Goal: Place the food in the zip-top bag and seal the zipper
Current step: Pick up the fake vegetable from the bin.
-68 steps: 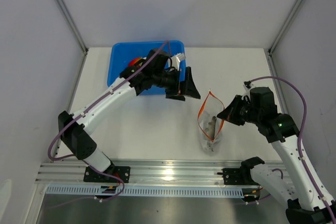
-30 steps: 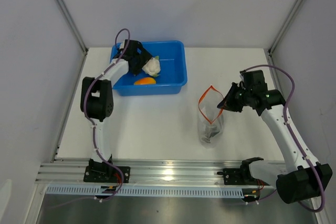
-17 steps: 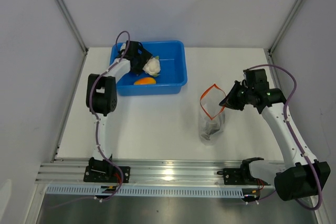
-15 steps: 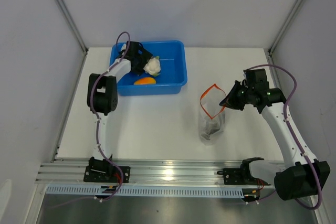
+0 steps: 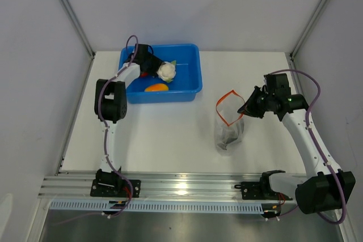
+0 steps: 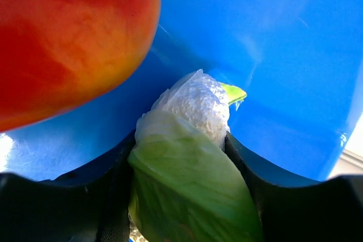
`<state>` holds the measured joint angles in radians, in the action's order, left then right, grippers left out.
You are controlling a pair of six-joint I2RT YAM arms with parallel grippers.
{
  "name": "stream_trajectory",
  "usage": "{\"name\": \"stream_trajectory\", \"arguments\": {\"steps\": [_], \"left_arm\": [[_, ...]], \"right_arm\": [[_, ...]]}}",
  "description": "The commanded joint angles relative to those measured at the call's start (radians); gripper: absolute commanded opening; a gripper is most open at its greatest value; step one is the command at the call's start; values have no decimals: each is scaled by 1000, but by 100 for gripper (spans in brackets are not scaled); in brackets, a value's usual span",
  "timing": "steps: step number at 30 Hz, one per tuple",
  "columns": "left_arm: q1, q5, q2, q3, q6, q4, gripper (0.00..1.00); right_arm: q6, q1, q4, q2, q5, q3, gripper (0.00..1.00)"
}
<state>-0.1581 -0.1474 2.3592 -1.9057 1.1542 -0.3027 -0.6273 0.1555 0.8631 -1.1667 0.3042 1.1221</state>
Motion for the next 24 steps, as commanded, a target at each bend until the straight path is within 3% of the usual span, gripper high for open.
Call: {"name": "stream_trajectory", "arguments": {"steps": [1,7,17,24], "left_arm": [[26,-81,-15,-12,29,19,17],[38,-188,-86,20,-11,74,1],[-7,-336,-322,138,-123,108,1],[-106,-437,-596,359,-148,169,1]], "right_arm": [[5,-7,-36,13,6,-2,0],[6,-10,-62,51,18,-30,0],[21,-10,-85,140,30,-105,0],[38,-10,-69,150,29,-140,0]]}}
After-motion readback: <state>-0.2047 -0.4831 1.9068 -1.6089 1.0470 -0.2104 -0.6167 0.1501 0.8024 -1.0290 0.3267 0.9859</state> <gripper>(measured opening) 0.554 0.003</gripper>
